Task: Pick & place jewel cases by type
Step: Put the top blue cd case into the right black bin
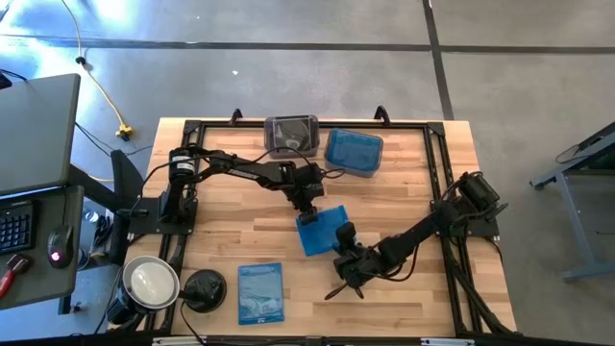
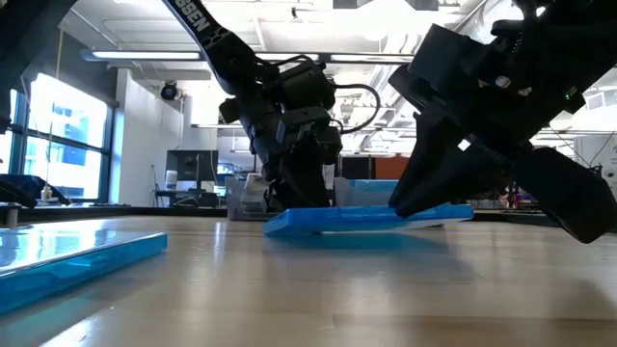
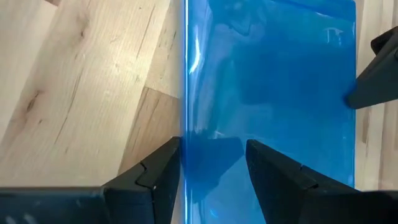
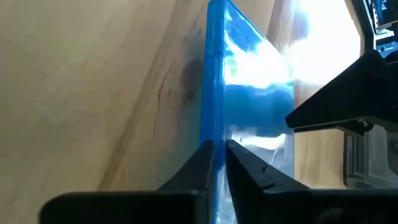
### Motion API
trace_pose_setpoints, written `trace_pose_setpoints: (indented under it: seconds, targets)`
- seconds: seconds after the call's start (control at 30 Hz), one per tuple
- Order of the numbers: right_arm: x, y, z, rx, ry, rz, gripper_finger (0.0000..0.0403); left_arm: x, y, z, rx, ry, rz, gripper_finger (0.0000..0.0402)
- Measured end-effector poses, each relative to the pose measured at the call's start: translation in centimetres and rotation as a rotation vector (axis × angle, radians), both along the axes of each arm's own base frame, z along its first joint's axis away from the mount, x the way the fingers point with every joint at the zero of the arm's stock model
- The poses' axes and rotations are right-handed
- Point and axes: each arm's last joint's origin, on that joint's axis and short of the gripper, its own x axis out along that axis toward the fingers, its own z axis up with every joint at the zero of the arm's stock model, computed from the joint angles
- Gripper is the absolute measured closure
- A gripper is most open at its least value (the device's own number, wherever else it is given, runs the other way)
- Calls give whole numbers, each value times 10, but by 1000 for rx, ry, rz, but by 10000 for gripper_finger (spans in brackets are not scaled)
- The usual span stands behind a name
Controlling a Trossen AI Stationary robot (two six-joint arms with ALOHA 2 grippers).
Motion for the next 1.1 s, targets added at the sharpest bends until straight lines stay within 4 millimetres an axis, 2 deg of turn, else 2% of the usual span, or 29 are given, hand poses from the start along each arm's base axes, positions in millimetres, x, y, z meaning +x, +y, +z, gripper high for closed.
trace_pose_setpoints:
  seconds: [0.13,0.37,0.6,0.7,0.87,0.97,1.1]
  targets:
    - [-3,6,0,-4,-16,-2,396,0,0,1,-12,7,19,225]
    - [-9,17,1,0,-55,-14,397,-3,3,8,-15,60,-2,225]
    - [-15,24,1,3,-75,-34,401,3,33,47,9,70,1,225]
    - [-17,23,0,9,-79,-62,402,7,49,76,31,62,3,225]
    - [-21,21,-2,16,-56,-93,402,8,64,138,130,40,-20,225]
    - [-21,20,-2,-18,-69,-103,403,6,65,182,220,9,-24,225]
    - [-21,20,1,-54,-77,-101,403,-8,61,241,327,-38,-6,225]
